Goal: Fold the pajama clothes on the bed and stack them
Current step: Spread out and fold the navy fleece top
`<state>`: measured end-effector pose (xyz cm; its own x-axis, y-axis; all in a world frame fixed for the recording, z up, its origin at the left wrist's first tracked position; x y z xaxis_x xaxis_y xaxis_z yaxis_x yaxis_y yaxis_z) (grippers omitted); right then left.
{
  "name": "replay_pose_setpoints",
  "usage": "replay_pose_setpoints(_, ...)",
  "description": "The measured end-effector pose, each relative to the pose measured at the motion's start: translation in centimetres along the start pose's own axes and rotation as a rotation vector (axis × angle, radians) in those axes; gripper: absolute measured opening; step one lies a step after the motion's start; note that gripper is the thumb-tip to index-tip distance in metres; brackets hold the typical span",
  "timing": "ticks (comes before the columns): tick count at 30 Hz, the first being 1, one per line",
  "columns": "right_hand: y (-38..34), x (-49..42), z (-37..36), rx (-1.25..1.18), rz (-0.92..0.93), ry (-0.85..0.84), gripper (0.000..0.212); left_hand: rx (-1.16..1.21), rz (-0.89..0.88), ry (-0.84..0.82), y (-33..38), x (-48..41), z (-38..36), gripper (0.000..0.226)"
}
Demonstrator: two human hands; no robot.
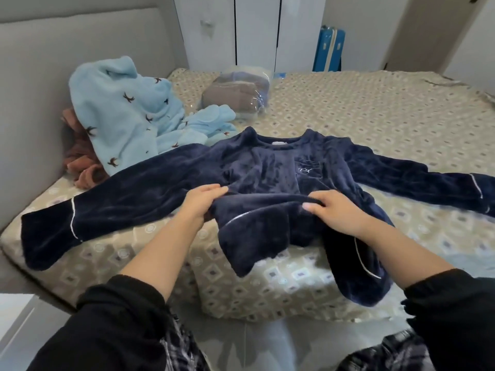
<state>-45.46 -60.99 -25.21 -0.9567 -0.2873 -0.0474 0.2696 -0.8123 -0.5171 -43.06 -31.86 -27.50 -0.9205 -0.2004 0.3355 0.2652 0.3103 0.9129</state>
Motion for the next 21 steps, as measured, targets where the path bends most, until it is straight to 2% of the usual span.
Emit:
replay_pose_setpoints(2,-0.8,-0.7,0.9,0.113,0.002,0.223,0.012,0.064,-0.101,0.136,1.7,-0.3,0.6,0.049)
replay_pose_setpoints(3,-0.8,-1.0,0.9,0.196,-0.021,0.303,0.009,0.017,-0.175,0.152,2.1,0.1,0.4,0.053)
replay_pose_setpoints(5,-0.5,-1.1,0.4,0.388,-0.072,0.318,0.017,-0.306,-0.406,0.098,1.5,1.9,-0.8,0.043)
replay_pose_setpoints(7,0.7,-0.6,-0.8,0.553,-0.149,0.186,0.024,-0.675,-0.672,-0.137,-1.1,4.7,-2.8,0.025)
replay_pose_setpoints(8,1.4,-0.3,-1.4,0.595,-0.182,0.092,0.029,-0.841,-0.762,-0.290,-2.8,5.9,-3.7,0.028)
replay_pose_setpoints(10,2.8,0.6,-2.4,0.550,-0.188,-0.087,0.039,-1.244,-0.765,-0.563,-6.5,7.0,-5.2,0.066)
replay_pose_setpoints(12,3.8,1.6,-2.7,0.408,-0.152,-0.199,0.059,-1.675,-0.676,-0.647,-9.7,6.8,-5.6,0.099)
replay_pose_setpoints(13,4.3,2.2,-2.6,0.375,-0.134,-0.238,0.077,-1.803,-0.682,-0.636,-10.7,6.5,-5.6,0.106)
replay_pose_setpoints(15,5.3,3.8,-2.6,0.500,-0.087,-0.279,0.108,-1.865,-0.740,-0.580,-11.7,5.9,-5.7,0.102)
replay_pose_setpoints(16,5.9,4.7,-2.7,0.631,-0.065,-0.273,0.114,-1.831,-0.782,-0.568,-11.8,5.7,-5.6,0.094)
replay_pose_setpoints(18,6.5,6.0,-2.7,0.826,-0.056,-0.227,0.104,-1.675,-0.866,-0.581,-11.0,4.9,-5.4,0.075)
replay_pose_setpoints(19,6.6,6.3,-2.3,0.828,-0.075,-0.193,0.093,-1.549,-0.855,-0.618,-9.9,4.6,-5.3,0.064)
replay_pose_setpoints(21,6.4,6.1,-0.8,0.664,-0.075,-0.164,0.064,-1.245,-0.660,-0.685,-7.1,3.8,-4.9,0.043)
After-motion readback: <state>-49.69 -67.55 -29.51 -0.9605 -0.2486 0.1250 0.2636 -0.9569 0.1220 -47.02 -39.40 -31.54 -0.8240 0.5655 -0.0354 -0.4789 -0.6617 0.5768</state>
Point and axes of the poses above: each hand's wrist, its own x-axis away from the middle knuckle, its own z-axis out of the back of the hand, y = z × x, the point moved 1 cm from there along -x, towards the middle knuckle, and after that the axes turned 8 degrees about x, right-handed, at the moved point
